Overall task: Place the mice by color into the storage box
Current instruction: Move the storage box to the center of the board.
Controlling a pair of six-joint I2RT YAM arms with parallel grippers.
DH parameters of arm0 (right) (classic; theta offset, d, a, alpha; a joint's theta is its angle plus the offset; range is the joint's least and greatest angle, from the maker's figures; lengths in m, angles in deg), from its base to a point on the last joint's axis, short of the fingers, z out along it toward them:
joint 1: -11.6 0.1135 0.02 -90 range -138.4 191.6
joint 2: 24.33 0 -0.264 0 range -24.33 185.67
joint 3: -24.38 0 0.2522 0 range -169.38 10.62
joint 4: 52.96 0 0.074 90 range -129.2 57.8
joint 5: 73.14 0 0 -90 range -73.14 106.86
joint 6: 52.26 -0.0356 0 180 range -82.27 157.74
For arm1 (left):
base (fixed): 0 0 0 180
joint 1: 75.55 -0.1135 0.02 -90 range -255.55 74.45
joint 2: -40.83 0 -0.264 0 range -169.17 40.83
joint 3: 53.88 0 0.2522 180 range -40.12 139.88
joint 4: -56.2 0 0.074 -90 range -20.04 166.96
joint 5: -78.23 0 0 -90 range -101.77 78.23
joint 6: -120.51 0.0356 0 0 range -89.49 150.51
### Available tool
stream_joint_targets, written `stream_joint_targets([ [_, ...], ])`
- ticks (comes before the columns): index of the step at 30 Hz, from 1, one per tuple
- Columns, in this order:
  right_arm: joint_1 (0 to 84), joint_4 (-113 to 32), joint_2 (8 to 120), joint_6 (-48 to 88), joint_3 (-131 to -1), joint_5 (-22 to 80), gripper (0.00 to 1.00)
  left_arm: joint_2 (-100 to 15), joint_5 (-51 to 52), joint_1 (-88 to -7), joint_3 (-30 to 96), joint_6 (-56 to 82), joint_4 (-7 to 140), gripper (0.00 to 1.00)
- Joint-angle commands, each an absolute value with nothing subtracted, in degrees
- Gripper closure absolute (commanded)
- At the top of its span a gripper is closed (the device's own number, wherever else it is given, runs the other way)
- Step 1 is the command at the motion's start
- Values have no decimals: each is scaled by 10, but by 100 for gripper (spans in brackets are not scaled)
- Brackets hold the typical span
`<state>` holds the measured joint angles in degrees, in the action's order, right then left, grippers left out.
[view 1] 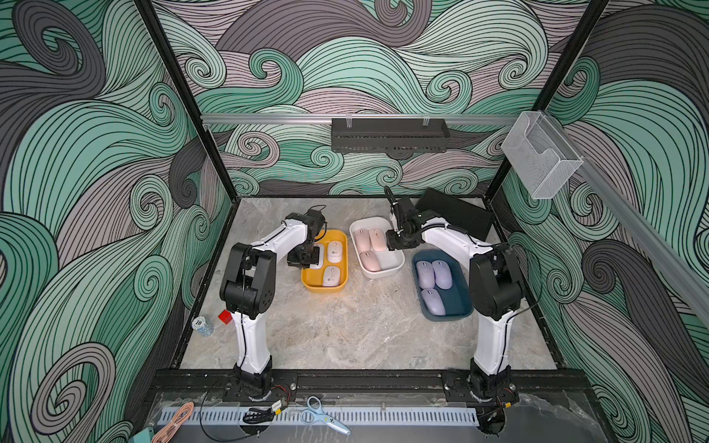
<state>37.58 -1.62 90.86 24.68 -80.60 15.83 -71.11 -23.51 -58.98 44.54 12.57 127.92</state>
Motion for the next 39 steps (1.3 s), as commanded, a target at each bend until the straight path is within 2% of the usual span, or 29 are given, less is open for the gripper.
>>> stream_joint_targets([
  [1, 376, -1, 915, 244, -820, 159, 48, -724, -270, -620, 446, 155, 1307, 100],
  [7, 376, -13, 905, 243, -802, 144, 51, -718, -236, -650, 445, 173, 1295, 96],
  [10, 375, -11, 906, 242, -805, 155, 52, -726, -245, -654, 457, 181, 1303, 89],
  [18, 380, -35, 898, 215, -771, 201, 65, -709, -258, -659, 461, 176, 1315, 54],
  [20, 388, -40, 888, 208, -761, 202, 68, -688, -263, -659, 462, 171, 1318, 48],
  [28, 415, -36, 883, 181, -756, 165, 87, -538, -331, -658, 432, 143, 1289, 46],
  [34, 444, -32, 874, 163, -745, 134, 94, -475, -308, -658, 408, 138, 1269, 46],
  [39, 463, -19, 868, 125, -736, 125, 96, -454, -286, -658, 407, 137, 1266, 46],
])
